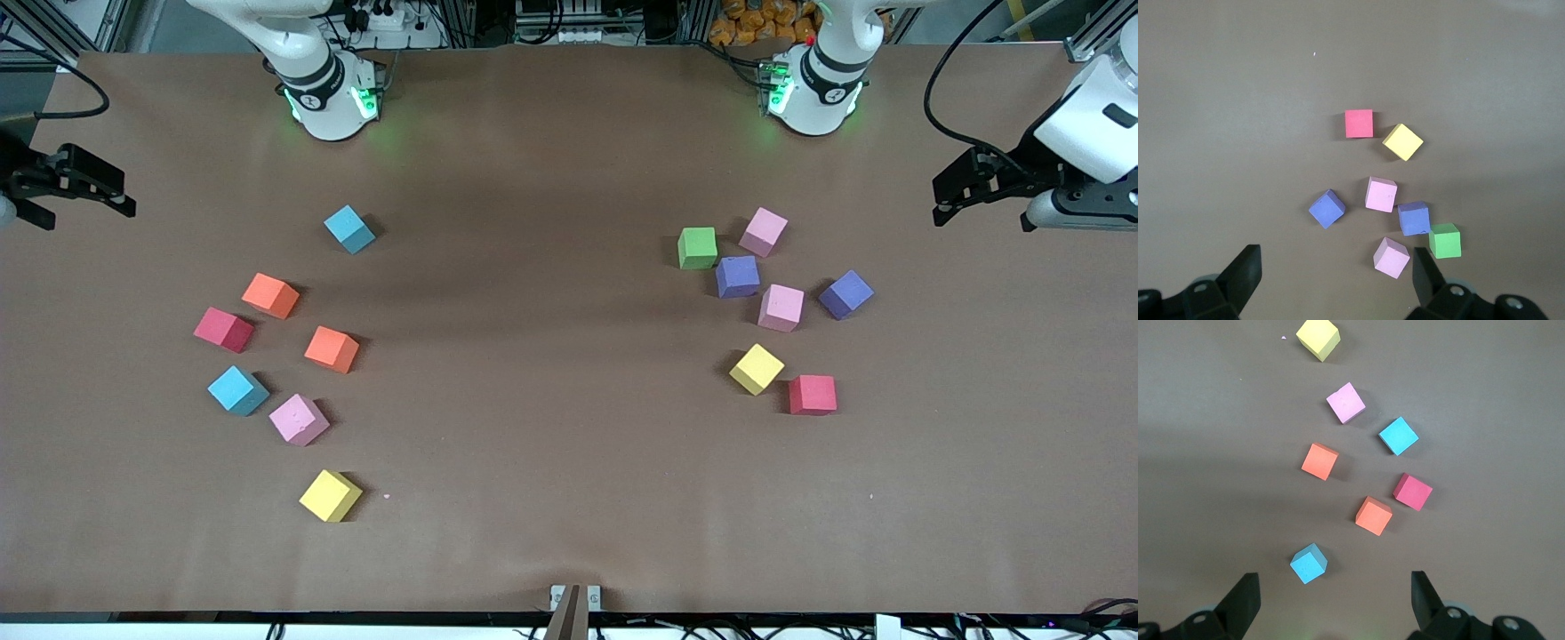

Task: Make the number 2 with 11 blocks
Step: 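Reach the right gripper to orange while the left gripper reaches pink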

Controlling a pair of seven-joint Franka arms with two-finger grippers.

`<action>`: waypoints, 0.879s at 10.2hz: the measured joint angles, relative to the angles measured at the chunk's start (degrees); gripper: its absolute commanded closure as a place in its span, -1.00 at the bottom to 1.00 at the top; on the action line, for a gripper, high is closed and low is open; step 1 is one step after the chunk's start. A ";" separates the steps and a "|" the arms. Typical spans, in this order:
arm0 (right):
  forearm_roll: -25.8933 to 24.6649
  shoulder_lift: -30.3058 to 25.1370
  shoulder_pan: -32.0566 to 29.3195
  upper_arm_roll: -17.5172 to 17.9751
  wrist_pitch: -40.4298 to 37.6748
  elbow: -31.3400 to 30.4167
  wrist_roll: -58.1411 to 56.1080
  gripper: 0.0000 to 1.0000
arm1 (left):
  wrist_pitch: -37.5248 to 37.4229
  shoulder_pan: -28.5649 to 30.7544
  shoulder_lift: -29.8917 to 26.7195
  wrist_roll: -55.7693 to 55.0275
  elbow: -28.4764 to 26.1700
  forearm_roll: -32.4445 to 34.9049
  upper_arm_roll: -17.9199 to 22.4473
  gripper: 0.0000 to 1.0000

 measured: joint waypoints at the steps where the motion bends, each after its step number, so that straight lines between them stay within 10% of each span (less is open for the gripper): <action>1: 0.00 0.00 0.00 0.00 0.00 0.00 0.00 -1.00 | 0.00 0.04 0.02 -0.02 0.00 0.00 0.01 -1.00; 9: 0.00 0.73 0.16 0.13 -0.29 -0.05 0.01 -1.00 | -0.47 1.72 5.41 -0.08 -1.39 0.00 0.11 -1.00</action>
